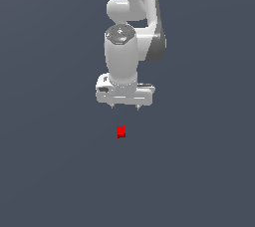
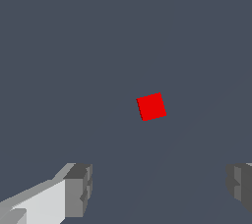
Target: Pick up the red cube and move it to a goal position.
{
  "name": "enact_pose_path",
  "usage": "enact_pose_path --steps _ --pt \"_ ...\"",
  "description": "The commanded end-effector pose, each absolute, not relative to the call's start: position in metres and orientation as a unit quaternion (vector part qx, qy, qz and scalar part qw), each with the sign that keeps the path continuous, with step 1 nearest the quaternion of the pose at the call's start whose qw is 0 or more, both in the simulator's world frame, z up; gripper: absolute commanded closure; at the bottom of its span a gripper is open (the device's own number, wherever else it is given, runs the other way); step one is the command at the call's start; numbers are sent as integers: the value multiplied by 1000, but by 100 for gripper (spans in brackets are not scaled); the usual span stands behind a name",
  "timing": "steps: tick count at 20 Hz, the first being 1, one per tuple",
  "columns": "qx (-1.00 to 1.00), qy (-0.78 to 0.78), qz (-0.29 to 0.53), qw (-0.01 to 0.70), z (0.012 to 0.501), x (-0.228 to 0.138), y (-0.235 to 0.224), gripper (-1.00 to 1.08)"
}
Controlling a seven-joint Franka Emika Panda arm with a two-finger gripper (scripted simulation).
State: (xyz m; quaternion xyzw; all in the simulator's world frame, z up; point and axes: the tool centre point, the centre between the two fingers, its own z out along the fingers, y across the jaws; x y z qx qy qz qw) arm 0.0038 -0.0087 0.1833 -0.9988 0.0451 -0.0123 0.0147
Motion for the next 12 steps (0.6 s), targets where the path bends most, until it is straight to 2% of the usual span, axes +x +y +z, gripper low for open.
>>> enact_pose_path --steps 1,12 --pt "-999 45 -12 15 183 4 -9 -92" --pt "-1000 16 -9 12 146 10 -14 -92"
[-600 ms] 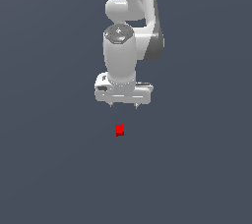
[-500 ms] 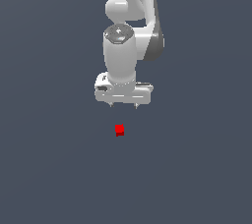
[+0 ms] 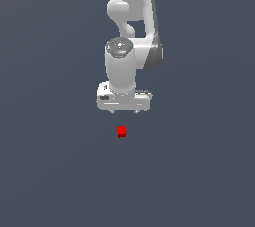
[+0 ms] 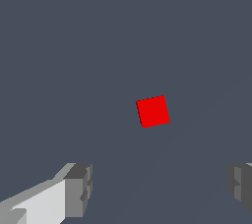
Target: Pick up the red cube and move it to a goal position.
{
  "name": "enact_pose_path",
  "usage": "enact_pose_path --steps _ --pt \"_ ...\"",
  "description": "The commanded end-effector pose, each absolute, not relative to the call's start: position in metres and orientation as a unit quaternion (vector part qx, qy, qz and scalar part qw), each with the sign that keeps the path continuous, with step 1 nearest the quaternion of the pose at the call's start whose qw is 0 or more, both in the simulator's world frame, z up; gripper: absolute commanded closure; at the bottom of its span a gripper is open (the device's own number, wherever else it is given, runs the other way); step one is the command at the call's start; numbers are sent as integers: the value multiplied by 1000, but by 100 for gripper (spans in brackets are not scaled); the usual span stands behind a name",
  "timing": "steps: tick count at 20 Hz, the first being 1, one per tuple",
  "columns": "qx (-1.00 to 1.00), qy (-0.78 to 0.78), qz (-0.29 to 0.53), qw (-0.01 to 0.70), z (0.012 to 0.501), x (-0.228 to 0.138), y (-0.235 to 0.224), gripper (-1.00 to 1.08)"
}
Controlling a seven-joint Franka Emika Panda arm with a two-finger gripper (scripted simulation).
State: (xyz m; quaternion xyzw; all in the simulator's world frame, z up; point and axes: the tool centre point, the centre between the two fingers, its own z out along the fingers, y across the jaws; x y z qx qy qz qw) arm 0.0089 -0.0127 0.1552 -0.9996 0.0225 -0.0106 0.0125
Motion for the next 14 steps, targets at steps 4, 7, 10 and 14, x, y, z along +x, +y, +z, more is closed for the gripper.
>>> enact_pose_path --steps 4,7,10,14 --pt "-1000 -8 -7 9 116 15 -18 -92" --pt "-1000 -29 -5 7 89 21 -22 -92" --pt "-999 -48 -3 5 65 25 -25 -92" --pt "-998 -66 -2 3 42 31 -28 -92"
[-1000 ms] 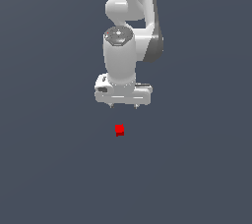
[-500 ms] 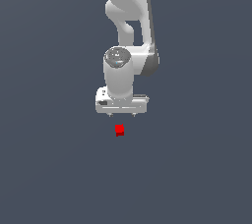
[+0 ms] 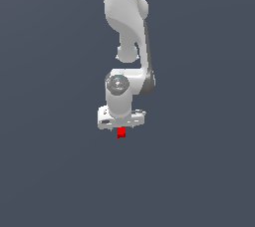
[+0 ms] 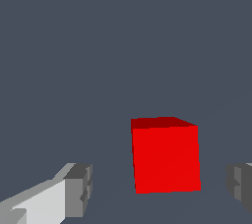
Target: Pick up the red cube and move it to a goal position.
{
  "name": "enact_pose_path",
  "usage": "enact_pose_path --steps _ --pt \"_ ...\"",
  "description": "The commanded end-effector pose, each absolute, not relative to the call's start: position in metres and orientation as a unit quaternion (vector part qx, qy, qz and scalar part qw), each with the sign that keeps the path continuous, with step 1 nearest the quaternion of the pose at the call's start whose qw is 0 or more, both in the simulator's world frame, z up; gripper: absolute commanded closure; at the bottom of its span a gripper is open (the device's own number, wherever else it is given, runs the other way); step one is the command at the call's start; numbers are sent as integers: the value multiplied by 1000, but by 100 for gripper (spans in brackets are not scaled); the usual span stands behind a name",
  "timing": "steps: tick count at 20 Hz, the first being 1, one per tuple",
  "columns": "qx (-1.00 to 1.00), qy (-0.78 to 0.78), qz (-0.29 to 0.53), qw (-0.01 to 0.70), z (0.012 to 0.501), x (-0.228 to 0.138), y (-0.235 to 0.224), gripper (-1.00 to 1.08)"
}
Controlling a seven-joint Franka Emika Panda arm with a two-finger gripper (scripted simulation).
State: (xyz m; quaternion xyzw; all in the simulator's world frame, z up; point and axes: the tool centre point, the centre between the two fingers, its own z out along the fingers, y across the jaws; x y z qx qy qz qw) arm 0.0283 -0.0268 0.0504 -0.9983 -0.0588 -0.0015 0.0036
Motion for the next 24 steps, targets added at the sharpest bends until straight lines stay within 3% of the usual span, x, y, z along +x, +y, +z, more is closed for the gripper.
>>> enact_pose_path --steps 1,10,11,24 --pt "-998 -70 -1 2 37 32 -28 -92" --pt "-996 -84 0 0 20 37 -31 -92" --pt "-996 -84 0 0 20 37 -31 108" --pt "-996 -84 0 0 22 37 -31 108"
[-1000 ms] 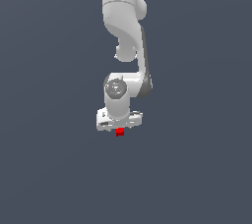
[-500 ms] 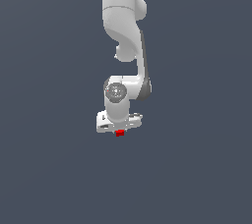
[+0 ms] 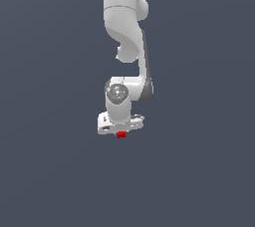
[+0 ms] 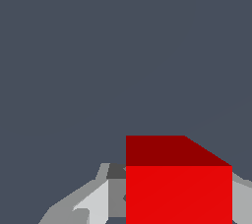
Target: Pick up the red cube and move it to a goal position.
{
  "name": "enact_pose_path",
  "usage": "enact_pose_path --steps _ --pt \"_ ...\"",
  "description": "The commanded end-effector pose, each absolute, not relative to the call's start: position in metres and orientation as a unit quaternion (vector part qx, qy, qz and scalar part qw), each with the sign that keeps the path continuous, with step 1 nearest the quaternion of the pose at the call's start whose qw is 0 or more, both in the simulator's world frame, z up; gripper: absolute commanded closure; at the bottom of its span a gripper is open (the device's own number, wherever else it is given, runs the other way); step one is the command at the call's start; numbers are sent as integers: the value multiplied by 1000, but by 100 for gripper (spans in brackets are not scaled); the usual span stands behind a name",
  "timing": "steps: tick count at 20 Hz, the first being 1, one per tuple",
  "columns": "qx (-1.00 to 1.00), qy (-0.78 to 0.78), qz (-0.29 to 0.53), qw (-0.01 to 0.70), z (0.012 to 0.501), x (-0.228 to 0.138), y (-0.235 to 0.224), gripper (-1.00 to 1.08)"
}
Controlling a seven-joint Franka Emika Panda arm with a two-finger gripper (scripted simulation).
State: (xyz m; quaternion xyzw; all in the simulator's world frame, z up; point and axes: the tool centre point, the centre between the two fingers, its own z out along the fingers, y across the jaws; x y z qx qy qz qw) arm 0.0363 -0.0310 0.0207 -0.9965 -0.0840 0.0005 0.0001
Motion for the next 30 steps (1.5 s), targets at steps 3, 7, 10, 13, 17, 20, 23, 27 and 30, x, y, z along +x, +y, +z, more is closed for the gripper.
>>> enact_pose_path --steps 3,7,10,13,17,20,23,27,30 --pt "-996 -84 0 0 29 35 -30 108" --pt "-996 -84 0 0 46 33 -29 108" --pt "-996 -84 0 0 64 30 -27 108" --pt "-996 -84 0 0 88 26 -25 108" --pt "-996 -84 0 0 128 20 -22 108" --pt "-996 -84 0 0 163 14 -19 108" --pt "-996 -84 0 0 199 9 -16 108" --pt "-996 -84 0 0 248 2 -12 108" --pt "-996 -84 0 0 283 -3 -9 108"
